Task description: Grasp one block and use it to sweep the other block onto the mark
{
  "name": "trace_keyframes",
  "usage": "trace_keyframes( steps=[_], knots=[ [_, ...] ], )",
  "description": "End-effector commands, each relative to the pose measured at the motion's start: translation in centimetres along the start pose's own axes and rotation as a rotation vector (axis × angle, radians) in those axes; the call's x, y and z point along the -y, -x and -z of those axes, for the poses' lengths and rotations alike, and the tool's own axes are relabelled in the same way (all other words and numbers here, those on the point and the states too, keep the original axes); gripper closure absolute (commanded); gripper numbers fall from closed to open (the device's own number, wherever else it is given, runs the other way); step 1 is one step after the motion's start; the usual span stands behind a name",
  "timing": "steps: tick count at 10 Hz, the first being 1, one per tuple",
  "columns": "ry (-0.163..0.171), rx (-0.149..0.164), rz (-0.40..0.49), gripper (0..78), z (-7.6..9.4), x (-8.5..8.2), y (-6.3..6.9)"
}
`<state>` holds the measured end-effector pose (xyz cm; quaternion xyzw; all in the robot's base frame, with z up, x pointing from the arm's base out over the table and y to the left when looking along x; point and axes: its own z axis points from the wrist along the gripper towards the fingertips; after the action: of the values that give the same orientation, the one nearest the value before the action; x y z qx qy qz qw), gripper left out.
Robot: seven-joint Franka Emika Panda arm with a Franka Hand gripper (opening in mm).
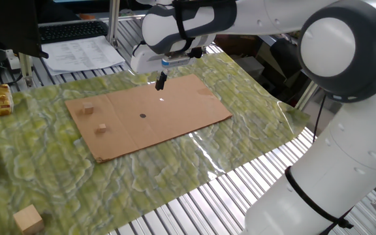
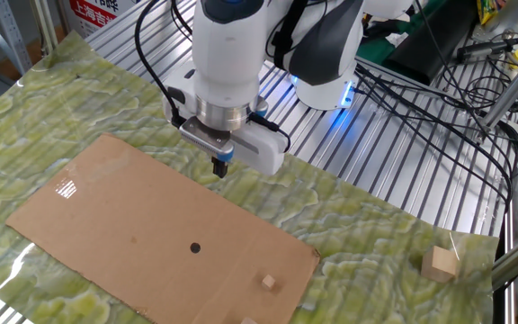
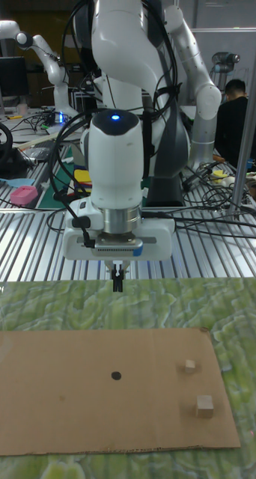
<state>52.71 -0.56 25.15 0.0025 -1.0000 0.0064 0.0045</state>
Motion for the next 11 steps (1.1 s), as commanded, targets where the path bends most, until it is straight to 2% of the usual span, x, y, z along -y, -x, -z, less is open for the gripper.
trace_keyframes(
  steps=[1, 3, 6, 7, 8, 10, 11],
  knots=[
    [-0.006, 0.002, -0.025, 77.6, 0.1, 0.0, 0.1],
    [-0.028, -0.027, -0.042, 77.6, 0.1, 0.0, 0.1],
    [-0.026, -0.029, -0.045, 77.6, 0.1, 0.0, 0.1],
    [-0.024, -0.01, -0.05, 77.6, -0.3, -0.2, 0.4],
    [-0.024, 0.012, -0.048, 77.6, -1.8, -0.9, 1.9],
    [-0.017, 0.027, -0.024, 77.6, -4.4, -1.7, 4.7],
    [-0.017, 0.027, -0.019, 77.6, -4.6, -1.7, 5.2]
  ],
)
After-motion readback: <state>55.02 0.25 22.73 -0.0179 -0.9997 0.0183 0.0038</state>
